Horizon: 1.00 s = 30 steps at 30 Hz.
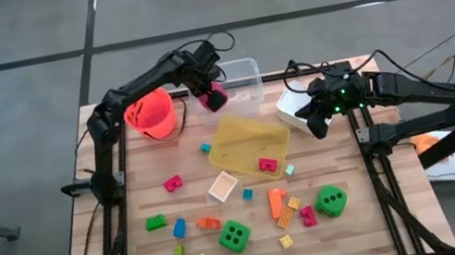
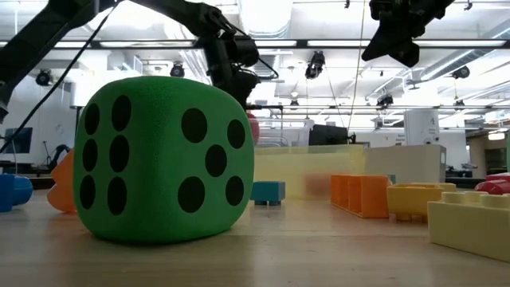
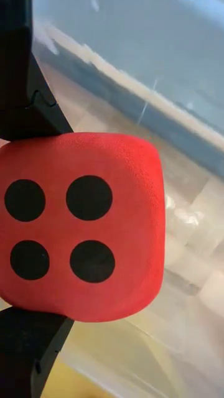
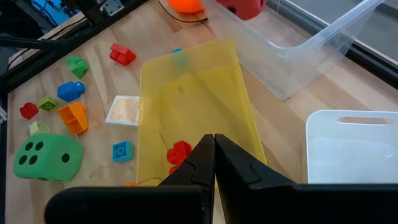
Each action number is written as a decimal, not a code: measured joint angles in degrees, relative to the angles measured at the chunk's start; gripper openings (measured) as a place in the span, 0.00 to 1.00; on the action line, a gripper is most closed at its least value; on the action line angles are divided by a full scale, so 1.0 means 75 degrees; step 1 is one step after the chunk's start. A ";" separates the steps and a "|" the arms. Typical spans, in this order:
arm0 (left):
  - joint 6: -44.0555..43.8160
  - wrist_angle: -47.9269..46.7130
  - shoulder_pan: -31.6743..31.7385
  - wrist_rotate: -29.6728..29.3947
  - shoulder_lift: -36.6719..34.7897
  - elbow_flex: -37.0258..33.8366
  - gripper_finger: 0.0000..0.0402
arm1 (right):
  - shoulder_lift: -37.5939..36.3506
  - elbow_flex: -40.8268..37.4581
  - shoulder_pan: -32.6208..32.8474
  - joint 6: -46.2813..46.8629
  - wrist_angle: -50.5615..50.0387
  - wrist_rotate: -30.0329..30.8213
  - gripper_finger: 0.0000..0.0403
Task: Pick & Place Toys
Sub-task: Put the red dice into the transparent bin
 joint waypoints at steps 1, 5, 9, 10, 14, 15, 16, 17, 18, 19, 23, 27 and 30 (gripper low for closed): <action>0.0026 -0.0060 -0.0008 -0.0002 0.0034 0.0000 0.81 | 0.0000 0.0000 -0.0001 0.0000 0.0003 -0.0002 0.02; 0.0084 -0.0183 -0.0008 -0.0008 0.0116 -0.0060 0.81 | 0.0000 0.0000 0.0000 0.0000 0.0003 -0.0002 0.02; 0.0077 -0.0236 -0.0010 -0.0005 0.0116 -0.0131 0.81 | 0.0000 0.0000 0.0002 0.0000 0.0003 -0.0003 0.02; 0.0080 -0.0243 -0.0011 -0.0005 0.0116 -0.0135 0.80 | 0.0000 0.0000 -0.0001 0.0000 0.0003 -0.0003 0.02; 0.0147 -0.0398 -0.0011 -0.0008 0.0116 -0.0137 0.80 | 0.0000 0.0002 0.0001 0.0000 0.0003 -0.0002 0.02; 0.0190 -0.0511 -0.0011 -0.0008 0.0116 -0.0137 0.80 | 0.0000 0.0001 0.0002 0.0000 0.0001 0.0000 0.02; 0.0199 -0.0648 -0.0011 -0.0008 0.0116 -0.0137 0.80 | 0.0000 0.0000 -0.0001 0.0000 0.0000 -0.0003 0.02; 0.0221 -0.0775 -0.0011 -0.0005 0.0116 -0.0137 0.80 | 0.0000 0.0000 -0.0001 0.0000 0.0003 0.0000 0.02; 0.0228 -0.0848 -0.0012 -0.0005 0.0116 -0.0137 0.80 | 0.0000 0.0000 0.0001 0.0000 0.0001 0.0000 0.02; 0.0230 -0.0873 -0.0015 -0.0005 0.0116 -0.0137 0.80 | 0.0000 0.0000 -0.0001 0.0000 0.0002 0.0000 0.02; 0.0247 -0.1049 -0.0048 -0.0003 0.0104 -0.0137 0.80 | 0.0000 0.0000 0.0001 0.0000 0.0003 0.0000 0.02; 0.0247 -0.1294 -0.0167 0.0028 0.0098 -0.0137 0.80 | 0.0000 0.0000 0.0002 0.0000 0.0003 -0.0003 0.02; 0.0286 -0.1341 -0.0290 0.0053 0.0095 -0.0137 0.80 | 0.0000 0.0000 0.0001 0.0000 0.0003 0.0000 0.02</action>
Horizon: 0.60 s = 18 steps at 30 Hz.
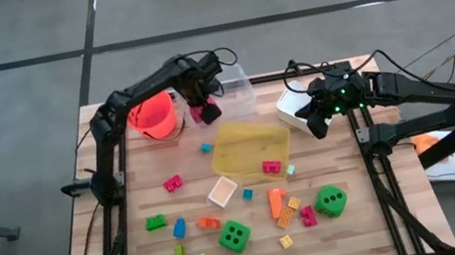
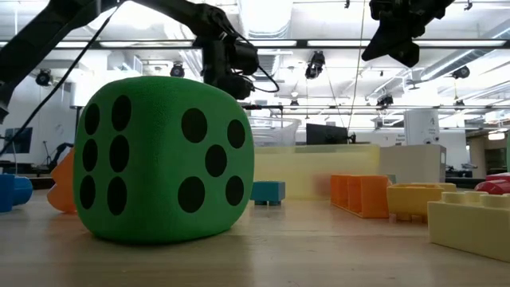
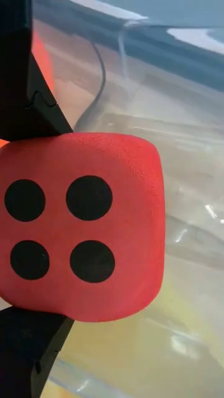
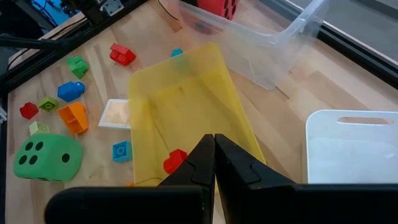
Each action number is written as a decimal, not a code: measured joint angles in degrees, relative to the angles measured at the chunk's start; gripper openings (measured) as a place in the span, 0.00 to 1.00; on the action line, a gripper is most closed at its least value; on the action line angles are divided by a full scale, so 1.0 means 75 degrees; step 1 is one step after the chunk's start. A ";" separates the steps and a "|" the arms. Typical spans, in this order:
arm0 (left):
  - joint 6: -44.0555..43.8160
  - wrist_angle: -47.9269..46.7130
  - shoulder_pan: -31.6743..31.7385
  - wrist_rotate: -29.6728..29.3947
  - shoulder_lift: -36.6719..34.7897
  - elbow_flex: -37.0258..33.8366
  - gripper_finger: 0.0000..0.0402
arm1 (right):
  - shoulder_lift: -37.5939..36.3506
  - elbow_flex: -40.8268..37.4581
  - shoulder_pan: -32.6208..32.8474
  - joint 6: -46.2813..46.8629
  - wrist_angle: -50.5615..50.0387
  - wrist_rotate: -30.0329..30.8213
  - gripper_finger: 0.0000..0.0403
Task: Pick & Place Toys
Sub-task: Put the red dice into the transparent bin
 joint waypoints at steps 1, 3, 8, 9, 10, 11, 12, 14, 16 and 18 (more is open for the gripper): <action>0.0024 -0.0011 -0.0035 -0.0003 -0.0003 0.0000 0.80 | 0.0000 0.0000 0.0000 0.0000 0.0000 -0.0003 0.02; 0.0080 0.0018 -0.0074 0.0000 -0.0003 -0.0002 0.80 | 0.0000 0.0001 0.0000 0.0000 0.0000 -0.0003 0.02; 0.0075 0.0546 -0.0071 0.0003 -0.0003 -0.0006 0.80 | 0.0000 0.0000 -0.0001 0.0000 0.0000 -0.0001 0.02; 0.0074 0.0605 -0.0068 0.0003 -0.0003 -0.0005 0.80 | 0.0000 0.0000 -0.0002 0.0000 0.0000 0.0000 0.02; 0.0076 0.0639 -0.0065 0.0004 -0.0003 -0.0006 0.80 | 0.0000 0.0000 0.0000 0.0000 0.0000 0.0000 0.02; 0.0078 0.0655 -0.0065 0.0002 -0.0003 -0.0010 0.80 | 0.0000 0.0001 -0.0003 0.0000 0.0000 0.0000 0.02; 0.0078 0.0710 -0.0065 -0.0027 -0.0009 -0.0051 0.80 | 0.0000 0.0001 -0.0002 0.0000 0.0000 0.0000 0.02; -0.0068 0.0835 -0.0059 -0.0119 -0.0018 -0.0216 0.80 | 0.0000 0.0001 -0.0001 0.0000 0.0000 -0.0001 0.02; -0.0531 0.0837 -0.0033 -0.0119 -0.0017 -0.0420 0.80 | 0.0000 0.0000 0.0000 0.0000 0.0000 0.0000 0.02; -0.1204 0.0849 -0.0030 -0.0125 -0.0017 -0.0646 0.80 | 0.0000 0.0000 0.0000 0.0000 0.0000 0.0000 0.02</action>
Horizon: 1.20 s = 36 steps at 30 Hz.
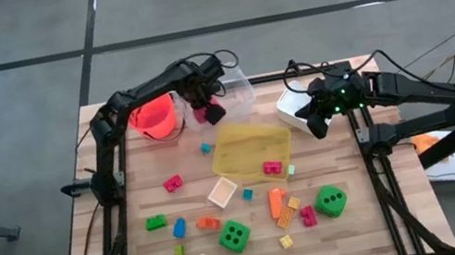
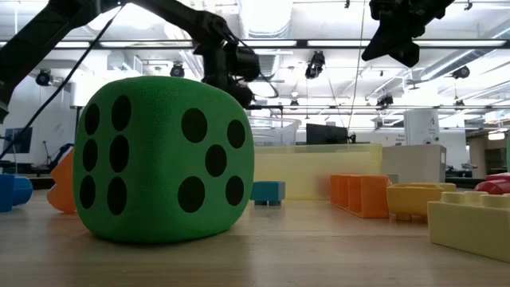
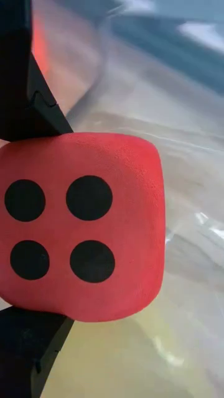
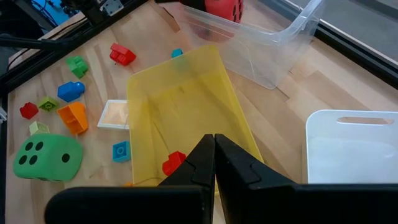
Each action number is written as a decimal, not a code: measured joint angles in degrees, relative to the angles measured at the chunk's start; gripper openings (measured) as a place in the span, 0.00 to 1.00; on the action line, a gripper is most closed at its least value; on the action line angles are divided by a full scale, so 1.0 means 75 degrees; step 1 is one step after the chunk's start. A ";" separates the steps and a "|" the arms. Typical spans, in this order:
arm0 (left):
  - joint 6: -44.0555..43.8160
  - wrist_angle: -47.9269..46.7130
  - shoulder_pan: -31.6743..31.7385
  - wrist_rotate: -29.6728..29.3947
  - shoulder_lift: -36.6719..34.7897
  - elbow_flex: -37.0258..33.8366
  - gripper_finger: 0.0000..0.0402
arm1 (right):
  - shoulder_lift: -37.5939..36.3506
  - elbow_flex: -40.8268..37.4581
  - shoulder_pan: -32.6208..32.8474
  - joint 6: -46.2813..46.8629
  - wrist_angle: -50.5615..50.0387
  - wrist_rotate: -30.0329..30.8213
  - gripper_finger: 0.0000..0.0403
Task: Pick & Place Toys
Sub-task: Put the red dice into the transparent bin
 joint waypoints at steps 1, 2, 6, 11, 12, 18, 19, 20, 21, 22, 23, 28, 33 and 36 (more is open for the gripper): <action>-0.0417 0.0003 0.0000 -0.0024 0.0000 -0.0083 0.80 | 0.0000 0.0000 -0.0001 0.0000 0.0000 0.0000 0.02; -0.0821 0.0015 0.0000 -0.0024 0.0000 -0.0148 0.80 | 0.0000 0.0000 0.0000 0.0000 0.0000 0.0000 0.02; -0.2179 0.0089 0.0028 -0.0103 0.0000 -0.0211 0.80 | 0.0000 0.0000 0.0000 0.0000 0.0000 0.0000 0.02; -0.3059 0.0256 0.0050 -0.0140 0.0000 -0.0211 0.80 | 0.0000 0.0000 -0.0001 0.0000 0.0000 -0.0001 0.02; -0.3113 0.0278 0.0050 -0.0137 0.0000 -0.0219 0.80 | 0.0000 0.0003 -0.0001 0.0000 0.0000 -0.0003 0.02; -0.3190 0.0548 0.0055 -0.0125 0.0000 -0.0532 0.80 | 0.0000 0.0000 -0.0001 0.0000 0.0000 0.0000 0.02; -0.3133 0.0597 0.0058 -0.0103 -0.0011 -0.0594 0.80 | 0.0000 0.0000 0.0000 0.0000 0.0000 0.0000 0.02; -0.3100 0.0660 0.0062 -0.0078 -0.0022 -0.0656 0.80 | 0.0000 0.0000 0.0000 0.0000 0.0000 -0.0003 0.02; -0.3066 0.0724 0.0064 -0.0079 -0.0036 -0.0711 0.80 | 0.0000 0.0000 0.0000 0.0000 0.0000 0.0000 0.02; -0.3039 0.0737 0.0064 -0.0079 -0.0044 -0.0735 0.80 | 0.0000 0.0001 -0.0002 0.0000 0.0000 -0.0002 0.02; -0.3020 0.0737 0.0067 -0.0076 -0.0044 -0.0740 0.80 | 0.0000 0.0000 0.0000 0.0000 -0.0001 -0.0002 0.02; -0.2931 0.0804 0.0077 -0.0078 -0.0044 -0.0789 0.80 | 0.0000 0.0000 0.0000 0.0000 -0.0002 -0.0003 0.02; -0.2920 0.0813 0.0093 -0.0070 -0.0038 -0.0790 0.80 | 0.0000 0.0000 0.0000 0.0000 0.0000 -0.0003 0.02; -0.2904 0.0819 0.0093 -0.0063 -0.0035 -0.0796 0.80 | 0.0000 0.0000 -0.0001 0.0000 -0.0002 0.0000 0.02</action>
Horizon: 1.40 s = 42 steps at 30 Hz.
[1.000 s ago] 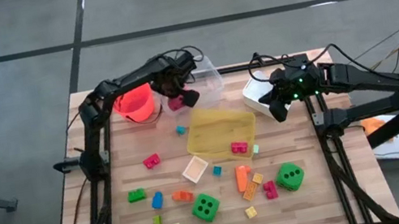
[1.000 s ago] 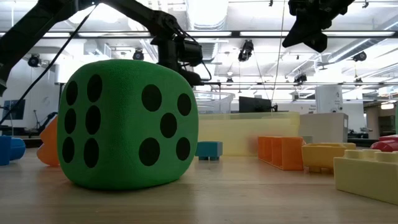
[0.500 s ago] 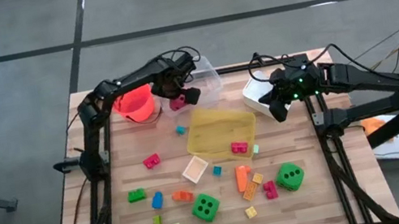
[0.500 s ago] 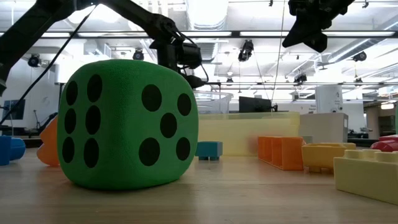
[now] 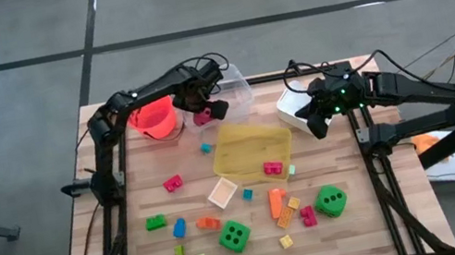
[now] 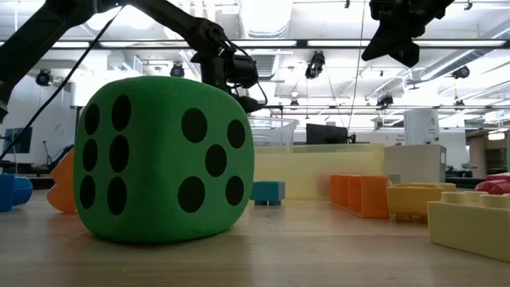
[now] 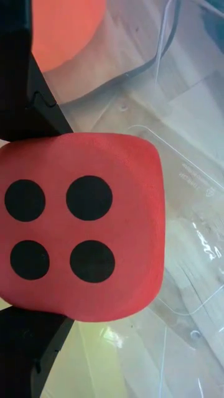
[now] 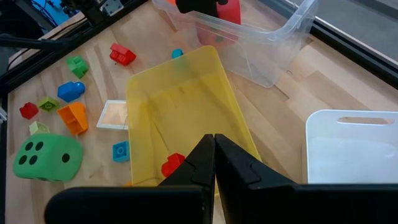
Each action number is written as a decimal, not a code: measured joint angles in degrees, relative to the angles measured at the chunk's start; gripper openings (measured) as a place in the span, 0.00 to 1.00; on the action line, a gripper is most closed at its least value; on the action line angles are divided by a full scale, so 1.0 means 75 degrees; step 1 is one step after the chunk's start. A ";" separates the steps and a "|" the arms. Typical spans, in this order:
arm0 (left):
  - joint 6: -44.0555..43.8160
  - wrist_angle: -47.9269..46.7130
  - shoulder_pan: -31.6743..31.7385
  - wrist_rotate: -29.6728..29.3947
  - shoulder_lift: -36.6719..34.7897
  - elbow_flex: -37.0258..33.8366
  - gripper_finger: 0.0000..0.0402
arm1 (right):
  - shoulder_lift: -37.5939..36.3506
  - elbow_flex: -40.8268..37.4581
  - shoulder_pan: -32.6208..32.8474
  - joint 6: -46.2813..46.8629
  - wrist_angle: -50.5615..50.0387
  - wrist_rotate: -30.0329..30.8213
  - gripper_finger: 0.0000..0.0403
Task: Pick & Place Toys
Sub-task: Put the red dice into the transparent bin
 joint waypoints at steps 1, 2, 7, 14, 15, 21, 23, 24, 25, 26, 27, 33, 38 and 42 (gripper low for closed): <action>0.0001 0.0000 0.0000 0.0006 0.0004 0.0000 0.80 | 0.0000 0.0000 -0.0002 0.0000 0.0002 0.0000 0.02; 0.0002 0.0000 0.0000 0.0008 0.0006 0.0000 0.80 | 0.0000 0.0000 0.0001 0.0000 0.0002 -0.0002 0.02; 0.0024 0.0001 0.0000 0.0010 0.0015 -0.0003 0.80 | 0.0000 0.0000 0.0000 0.0000 0.0002 0.0000 0.02; 0.0083 0.0000 0.0003 0.0016 0.0015 -0.0009 0.80 | 0.0000 0.0000 -0.0002 0.0000 0.0002 -0.0003 0.02; 0.0124 -0.0003 0.0006 0.0019 0.0011 -0.0009 0.80 | 0.0000 0.0000 -0.0002 0.0000 0.0002 -0.0002 0.02; 0.0281 0.0035 0.0006 0.0000 -0.0020 0.0001 0.95 | 0.0000 0.0003 -0.0002 0.0000 0.0002 0.0000 0.02; 0.0298 0.0029 0.0006 0.0006 -0.0039 -0.0002 0.89 | 0.0000 0.0000 -0.0001 0.0000 0.0002 -0.0003 0.02; 0.0298 0.0028 0.0006 0.0008 -0.0050 -0.0009 0.86 | 0.0000 0.0001 0.0000 0.0000 0.0002 -0.0001 0.02; 0.0299 0.0037 0.0006 0.0011 -0.0054 -0.0009 0.83 | 0.0000 0.0000 -0.0001 0.0000 0.0002 -0.0002 0.02; 0.0293 0.0047 0.0006 -0.0001 -0.0065 -0.0012 0.81 | 0.0000 0.0001 0.0000 0.0000 0.0002 -0.0002 0.02; 0.0290 0.0050 0.0006 -0.0015 -0.0076 -0.0015 0.80 | 0.0000 0.0000 0.0001 0.0000 0.0002 0.0000 0.02; 0.0376 0.0076 0.0015 -0.0075 -0.0089 -0.0029 0.95 | 0.0000 0.0000 -0.0001 0.0000 0.0001 -0.0002 0.02; 0.0401 0.0070 0.0020 -0.0064 -0.0093 -0.0029 0.91 | 0.0000 0.0000 -0.0002 0.0000 0.0002 -0.0003 0.02; 0.0407 0.0070 0.0020 -0.0038 -0.0093 -0.0017 0.91 | 0.0000 0.0000 -0.0001 0.0000 -0.0001 -0.0003 0.02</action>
